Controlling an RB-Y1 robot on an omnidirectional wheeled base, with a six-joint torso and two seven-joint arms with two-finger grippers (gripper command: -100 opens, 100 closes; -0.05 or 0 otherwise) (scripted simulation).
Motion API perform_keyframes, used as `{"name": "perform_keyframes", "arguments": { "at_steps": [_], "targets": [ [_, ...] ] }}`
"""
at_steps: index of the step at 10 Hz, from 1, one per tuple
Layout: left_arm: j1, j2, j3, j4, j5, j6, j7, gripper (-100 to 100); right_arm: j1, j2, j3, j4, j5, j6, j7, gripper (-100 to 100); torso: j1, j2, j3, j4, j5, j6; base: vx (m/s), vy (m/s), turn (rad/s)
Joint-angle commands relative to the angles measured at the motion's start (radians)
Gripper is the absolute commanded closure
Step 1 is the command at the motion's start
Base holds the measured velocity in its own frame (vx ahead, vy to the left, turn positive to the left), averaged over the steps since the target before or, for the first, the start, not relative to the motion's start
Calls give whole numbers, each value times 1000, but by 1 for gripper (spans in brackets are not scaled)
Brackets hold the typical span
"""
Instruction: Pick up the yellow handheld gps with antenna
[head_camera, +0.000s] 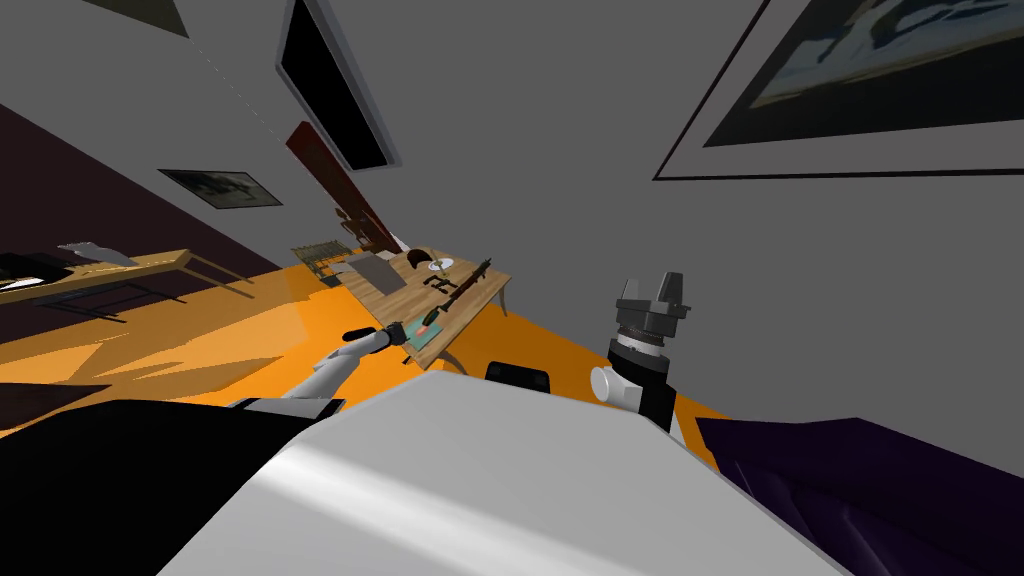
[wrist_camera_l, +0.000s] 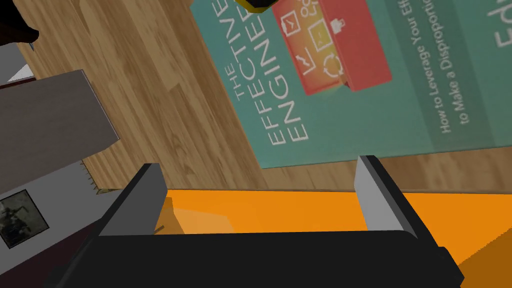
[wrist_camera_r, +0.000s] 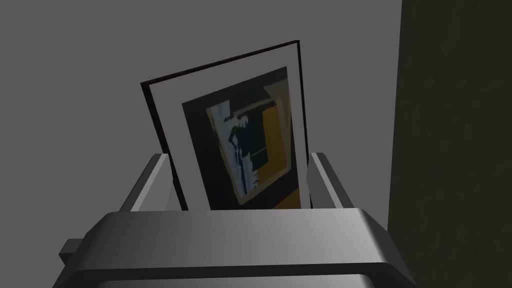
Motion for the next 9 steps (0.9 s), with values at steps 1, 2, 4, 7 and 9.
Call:
{"name": "perform_keyframes", "arguments": {
  "at_steps": [1,2,4,7,9],
  "targets": [
    [-8,14,2,50,47,20,-6,-100,0,0,0,0,0,0,0,0,0,0,0,0,0,0,114,-59,30],
    [-8,14,2,55,47,20,-6,-100,0,0,0,0,0,0,0,0,1,1,1,0,0,0,49,-26,0],
    [-38,29,7,118,89,51,3,-100,0,0,0,0,0,0,0,0,1,3,2,1,1,0,97,-64,36],
    [-97,53,17,204,166,109,19,-100,0,0,0,0,0,0,0,0,1,1,0,0,0,0,136,-67,38],
    [-125,64,21,266,202,134,28,-100,0,0,0,0,0,0,0,0,2,1,0,0,1,0,119,-60,26]
  ]
}}
